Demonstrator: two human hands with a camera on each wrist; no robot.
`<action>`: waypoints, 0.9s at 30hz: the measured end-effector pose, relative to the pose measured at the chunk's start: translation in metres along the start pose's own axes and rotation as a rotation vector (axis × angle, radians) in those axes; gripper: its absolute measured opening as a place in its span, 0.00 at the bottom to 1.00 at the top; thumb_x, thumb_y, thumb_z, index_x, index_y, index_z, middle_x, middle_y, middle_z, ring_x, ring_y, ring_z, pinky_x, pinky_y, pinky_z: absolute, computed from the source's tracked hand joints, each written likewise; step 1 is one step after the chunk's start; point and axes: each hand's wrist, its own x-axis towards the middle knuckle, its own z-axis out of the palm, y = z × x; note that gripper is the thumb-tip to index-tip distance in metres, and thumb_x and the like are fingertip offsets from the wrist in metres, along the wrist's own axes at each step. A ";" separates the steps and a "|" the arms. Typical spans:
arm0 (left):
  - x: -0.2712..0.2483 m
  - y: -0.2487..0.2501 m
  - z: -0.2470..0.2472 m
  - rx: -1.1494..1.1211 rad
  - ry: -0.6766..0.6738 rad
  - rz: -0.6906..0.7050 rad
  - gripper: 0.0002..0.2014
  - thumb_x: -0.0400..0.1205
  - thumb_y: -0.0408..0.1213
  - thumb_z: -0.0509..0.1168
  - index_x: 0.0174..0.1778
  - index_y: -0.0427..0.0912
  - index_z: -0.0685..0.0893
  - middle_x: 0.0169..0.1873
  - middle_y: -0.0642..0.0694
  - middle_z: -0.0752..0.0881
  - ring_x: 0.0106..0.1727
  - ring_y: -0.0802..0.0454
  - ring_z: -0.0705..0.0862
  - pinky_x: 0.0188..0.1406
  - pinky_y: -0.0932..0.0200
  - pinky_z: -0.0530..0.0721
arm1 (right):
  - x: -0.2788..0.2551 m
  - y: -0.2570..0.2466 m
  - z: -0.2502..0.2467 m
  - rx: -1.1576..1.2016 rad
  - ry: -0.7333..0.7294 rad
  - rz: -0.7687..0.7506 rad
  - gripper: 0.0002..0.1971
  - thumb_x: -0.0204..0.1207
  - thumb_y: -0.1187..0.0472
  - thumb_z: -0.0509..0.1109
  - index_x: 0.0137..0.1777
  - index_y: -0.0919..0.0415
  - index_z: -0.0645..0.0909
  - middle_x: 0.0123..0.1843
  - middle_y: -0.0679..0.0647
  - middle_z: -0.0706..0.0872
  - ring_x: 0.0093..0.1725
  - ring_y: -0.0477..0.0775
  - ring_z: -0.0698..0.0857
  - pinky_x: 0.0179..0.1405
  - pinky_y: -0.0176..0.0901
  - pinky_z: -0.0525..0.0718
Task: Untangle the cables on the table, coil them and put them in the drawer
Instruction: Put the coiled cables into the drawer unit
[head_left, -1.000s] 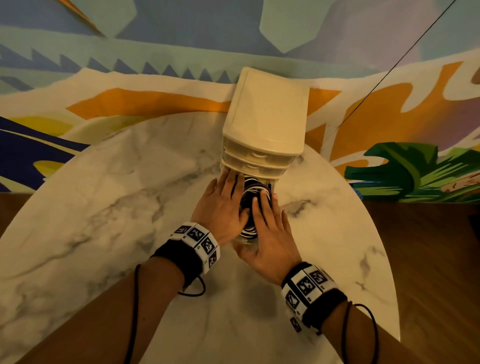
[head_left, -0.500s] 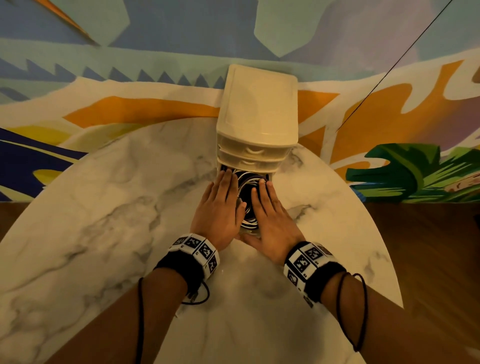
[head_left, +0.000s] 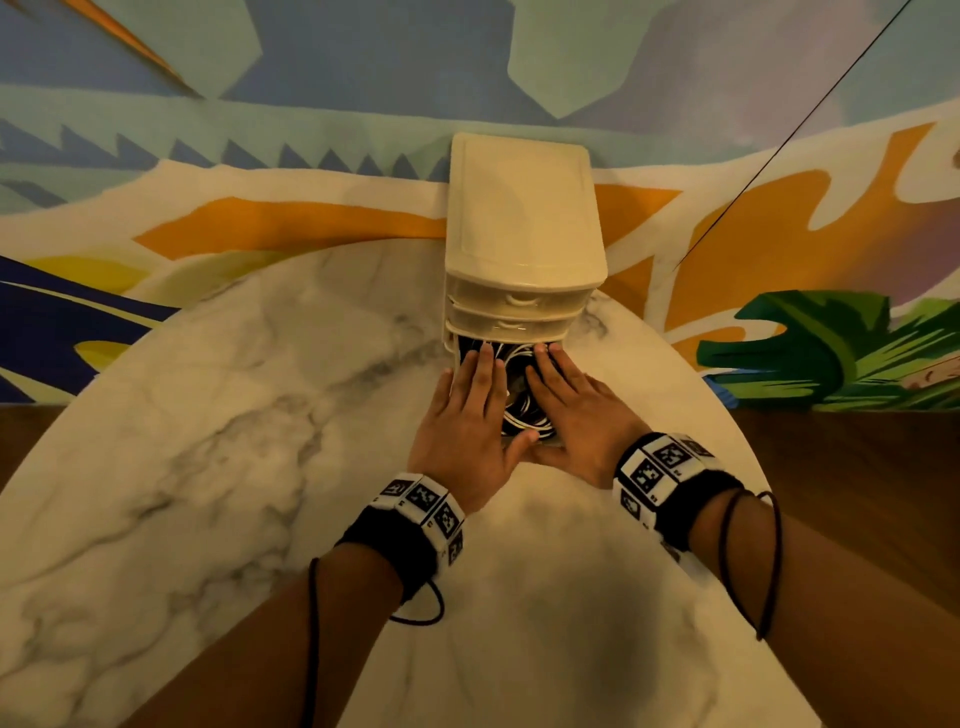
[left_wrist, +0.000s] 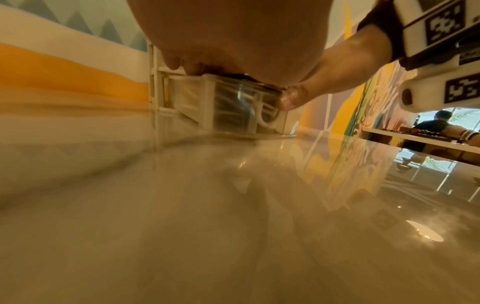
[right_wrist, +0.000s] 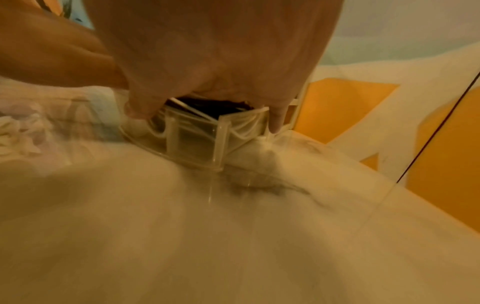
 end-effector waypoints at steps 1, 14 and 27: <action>-0.001 0.001 0.001 0.001 -0.015 0.011 0.43 0.79 0.64 0.34 0.82 0.35 0.48 0.83 0.37 0.45 0.84 0.43 0.44 0.82 0.46 0.46 | 0.000 0.002 -0.001 -0.007 -0.001 -0.003 0.51 0.71 0.26 0.47 0.84 0.59 0.39 0.84 0.55 0.31 0.82 0.51 0.30 0.82 0.52 0.49; 0.002 0.008 -0.006 0.060 -0.020 -0.023 0.35 0.85 0.56 0.42 0.82 0.37 0.45 0.83 0.40 0.44 0.84 0.46 0.42 0.80 0.49 0.38 | -0.013 -0.017 0.032 0.081 0.228 0.098 0.43 0.77 0.35 0.45 0.81 0.70 0.54 0.83 0.65 0.54 0.82 0.59 0.47 0.80 0.57 0.61; 0.013 0.008 -0.004 -0.007 0.041 -0.065 0.32 0.86 0.54 0.49 0.83 0.41 0.51 0.83 0.45 0.48 0.84 0.49 0.46 0.81 0.51 0.45 | -0.016 -0.013 0.028 0.063 0.280 0.074 0.30 0.75 0.51 0.72 0.71 0.70 0.75 0.73 0.66 0.76 0.74 0.63 0.74 0.71 0.59 0.70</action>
